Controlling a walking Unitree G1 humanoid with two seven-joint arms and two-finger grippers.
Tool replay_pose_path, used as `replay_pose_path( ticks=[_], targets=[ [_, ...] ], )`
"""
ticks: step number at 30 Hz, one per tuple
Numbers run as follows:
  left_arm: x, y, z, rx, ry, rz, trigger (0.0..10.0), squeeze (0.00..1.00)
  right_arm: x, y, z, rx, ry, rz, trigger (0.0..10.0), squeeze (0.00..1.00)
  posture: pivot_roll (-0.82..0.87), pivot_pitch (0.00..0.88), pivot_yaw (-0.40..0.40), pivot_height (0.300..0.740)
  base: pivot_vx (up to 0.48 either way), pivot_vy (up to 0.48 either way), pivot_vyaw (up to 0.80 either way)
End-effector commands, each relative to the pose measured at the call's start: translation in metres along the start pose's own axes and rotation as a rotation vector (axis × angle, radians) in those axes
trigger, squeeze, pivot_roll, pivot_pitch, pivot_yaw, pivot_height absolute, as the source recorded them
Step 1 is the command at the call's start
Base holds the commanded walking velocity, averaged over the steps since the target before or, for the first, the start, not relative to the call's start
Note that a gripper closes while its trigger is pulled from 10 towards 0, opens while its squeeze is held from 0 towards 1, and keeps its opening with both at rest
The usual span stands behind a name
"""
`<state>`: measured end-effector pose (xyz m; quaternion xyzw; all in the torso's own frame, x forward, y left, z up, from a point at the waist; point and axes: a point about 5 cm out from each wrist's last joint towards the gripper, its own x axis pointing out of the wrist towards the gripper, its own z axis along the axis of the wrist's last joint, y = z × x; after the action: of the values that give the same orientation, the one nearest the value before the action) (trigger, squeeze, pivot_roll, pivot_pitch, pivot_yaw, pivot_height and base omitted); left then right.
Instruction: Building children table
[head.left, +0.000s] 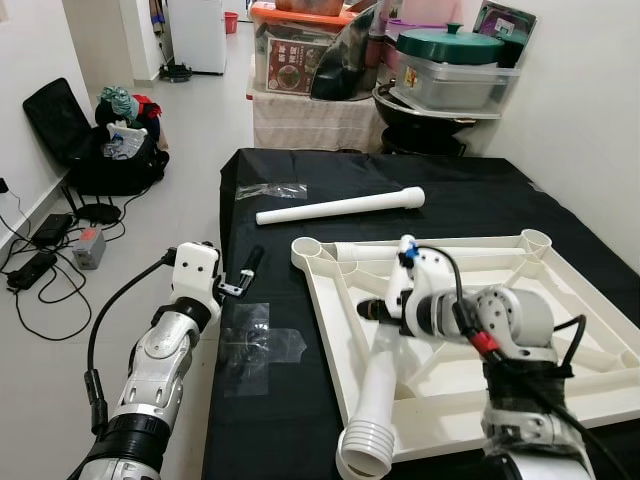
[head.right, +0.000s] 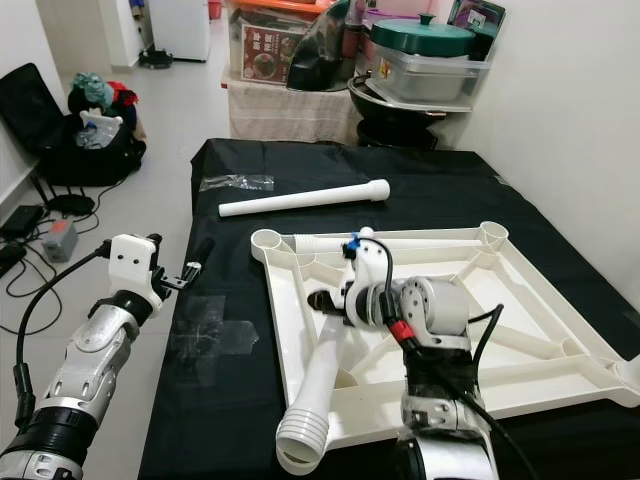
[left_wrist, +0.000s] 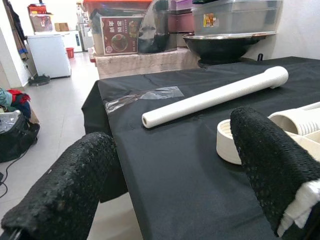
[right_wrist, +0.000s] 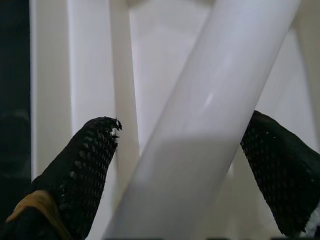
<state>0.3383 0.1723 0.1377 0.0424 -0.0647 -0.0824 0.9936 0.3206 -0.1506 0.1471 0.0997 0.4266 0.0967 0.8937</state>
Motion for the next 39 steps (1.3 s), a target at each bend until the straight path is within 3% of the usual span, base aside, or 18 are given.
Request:
replay_pose_path(
  ticks=[1, 3, 4, 5, 12, 19, 30, 31, 33, 36, 39],
  targets=[
    [-0.001, -0.002, -0.003, 0.008, 0.012, -0.002, 10.0, 0.0, 0.004, -0.002, -0.008, 0.01, 0.041, 0.003, 9.1, 0.0, 0.0, 0.0, -0.151, 0.74, 0.0, 0.0, 0.0],
    [-0.001, -0.002, -0.003, 0.008, 0.012, 0.001, 10.0, 0.0, 0.005, -0.002, -0.01, 0.016, 0.049, 0.006, 9.1, 0.0, 0.0, 0.0, -0.151, 0.74, 0.0, 0.0, 0.0],
    [-0.002, -0.001, -0.004, 0.01, 0.014, 0.005, 10.0, 0.0, 0.007, -0.002, -0.013, 0.02, 0.061, 0.011, 3.0, 0.0, 0.01, 0.0, -0.157, 0.74, 0.0, 0.0, 0.0],
    [-0.003, 0.001, -0.004, 0.013, 0.017, 0.012, 10.0, 0.0, 0.009, -0.001, -0.02, 0.023, 0.078, 0.021, 0.0, 0.0, 0.01, 0.0, -0.162, 0.74, 0.0, 0.0, 0.0],
    [-0.006, 0.004, -0.006, 0.018, 0.025, 0.028, 10.0, 0.0, 0.017, 0.0, -0.027, 0.075, 0.072, 0.053, 0.0, 0.0, 0.03, 0.0, -0.173, 0.74, 0.0, 0.0, 0.0],
    [-0.008, 0.006, -0.009, 0.03, 0.039, 0.035, 10.0, 0.0, 0.013, 0.014, -0.002, 0.206, -0.082, 0.184, 0.0, 0.0, 0.04, 0.0, -0.164, 0.74, 0.0, 0.0, 0.0],
    [-0.008, 0.008, -0.01, 0.041, 0.049, 0.041, 10.0, 0.0, 0.007, 0.008, 0.007, 0.235, -0.156, 0.204, 0.0, 0.0, 0.04, 0.0, -0.154, 0.74, 0.0, 0.0, 0.0],
    [-0.007, 0.009, -0.01, 0.046, 0.051, 0.042, 10.0, 0.0, -0.004, 0.006, 0.03, 0.241, -0.284, 0.203, 0.0, 0.0, 0.04, 0.0, -0.143, 0.74, 0.0, 0.0, 0.0],
    [-0.007, 0.009, -0.009, 0.047, 0.051, 0.042, 10.0, 0.0, -0.009, 0.006, 0.038, 0.243, -0.33, 0.206, 0.0, 0.0, 0.04, 0.0, -0.143, 0.74, 0.0, 0.0, 0.0],
    [-0.005, 0.005, -0.006, 0.026, 0.04, 0.013, 10.0, 0.0, -0.05, 0.008, 0.087, 0.219, -0.627, 0.238, 0.0, 0.0, 0.04, 0.0, -0.138, 0.74, 0.0, 0.0, 0.0],
    [-0.005, 0.003, -0.005, 0.015, 0.034, -0.002, 10.0, 0.0, -0.061, 0.01, 0.098, 0.212, -0.701, 0.25, 0.0, 0.0, 0.04, 0.0, -0.138, 0.74, 0.0, 0.0, 0.0]
  ],
)
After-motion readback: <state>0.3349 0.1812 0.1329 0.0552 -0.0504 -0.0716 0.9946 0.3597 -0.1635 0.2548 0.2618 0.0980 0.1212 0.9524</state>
